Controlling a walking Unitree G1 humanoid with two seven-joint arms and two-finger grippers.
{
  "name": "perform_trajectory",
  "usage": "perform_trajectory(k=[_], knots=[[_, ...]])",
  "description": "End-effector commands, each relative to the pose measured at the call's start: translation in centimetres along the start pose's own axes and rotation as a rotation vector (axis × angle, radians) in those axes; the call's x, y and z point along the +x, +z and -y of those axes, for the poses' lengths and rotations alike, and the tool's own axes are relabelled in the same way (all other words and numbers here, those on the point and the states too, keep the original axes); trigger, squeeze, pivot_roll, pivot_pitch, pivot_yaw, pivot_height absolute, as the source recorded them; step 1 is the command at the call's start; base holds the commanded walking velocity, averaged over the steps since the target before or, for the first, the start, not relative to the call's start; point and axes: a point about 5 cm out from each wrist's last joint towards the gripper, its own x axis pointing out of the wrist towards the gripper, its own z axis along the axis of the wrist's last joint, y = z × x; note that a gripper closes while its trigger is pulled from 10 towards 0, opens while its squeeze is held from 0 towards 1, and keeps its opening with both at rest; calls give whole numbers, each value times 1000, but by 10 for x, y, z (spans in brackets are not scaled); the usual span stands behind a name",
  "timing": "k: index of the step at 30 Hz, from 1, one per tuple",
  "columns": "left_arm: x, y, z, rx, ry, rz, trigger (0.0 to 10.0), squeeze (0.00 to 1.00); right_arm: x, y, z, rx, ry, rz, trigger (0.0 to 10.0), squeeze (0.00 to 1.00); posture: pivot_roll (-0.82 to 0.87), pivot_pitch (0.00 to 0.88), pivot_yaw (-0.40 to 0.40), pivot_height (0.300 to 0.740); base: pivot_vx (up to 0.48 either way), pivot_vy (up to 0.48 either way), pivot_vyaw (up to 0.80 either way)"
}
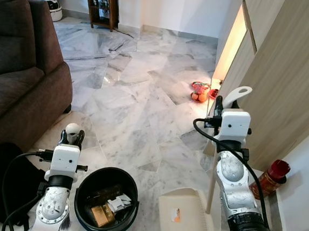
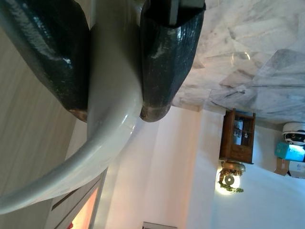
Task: Sweep floor
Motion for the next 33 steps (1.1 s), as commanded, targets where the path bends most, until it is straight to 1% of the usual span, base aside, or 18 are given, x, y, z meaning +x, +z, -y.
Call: perform_trajectory(k=[1,11,26,33], knots=[[2,8,-3,6,9,39,10000,0,4,6,3,-3,-15,46,10000,0,163,48,-20,740,0,0,0],[3,8,-2,-1,5,34,10000,0,3,1,3,4,-26,37,10000,0,161,54,-18,740,0,0,0],[3,9,-3,-2,10,33,10000,0,4,2,2,9,-27,48,10000,0,161,59,-19,740,0,0,0],[2,8,-4,1,12,33,10000,0,3,0,1,9,-23,44,10000,0,161,44,-20,740,-274,0,0]])
